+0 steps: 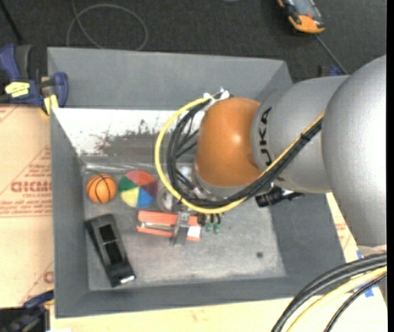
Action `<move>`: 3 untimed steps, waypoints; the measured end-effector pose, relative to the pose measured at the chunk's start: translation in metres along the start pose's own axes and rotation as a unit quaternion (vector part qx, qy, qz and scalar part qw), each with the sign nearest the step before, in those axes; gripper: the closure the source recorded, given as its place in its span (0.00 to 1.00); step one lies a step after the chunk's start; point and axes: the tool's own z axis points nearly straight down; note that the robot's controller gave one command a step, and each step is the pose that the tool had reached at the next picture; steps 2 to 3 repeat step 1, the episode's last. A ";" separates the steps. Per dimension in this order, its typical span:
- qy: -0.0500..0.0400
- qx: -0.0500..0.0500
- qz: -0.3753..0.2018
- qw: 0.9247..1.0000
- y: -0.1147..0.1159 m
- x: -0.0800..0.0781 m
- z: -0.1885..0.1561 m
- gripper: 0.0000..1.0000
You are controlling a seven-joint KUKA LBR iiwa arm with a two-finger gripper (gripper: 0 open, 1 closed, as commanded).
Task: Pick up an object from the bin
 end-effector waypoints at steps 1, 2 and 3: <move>0.000 0.000 0.000 1.000 0.000 0.000 -0.014 1.00; 0.000 0.000 0.000 1.000 0.000 0.000 -0.014 1.00; 0.000 0.000 0.000 1.000 0.000 0.000 -0.014 1.00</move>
Offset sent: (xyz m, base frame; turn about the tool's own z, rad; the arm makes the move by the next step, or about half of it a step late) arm -0.0002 0.0000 0.0264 0.0000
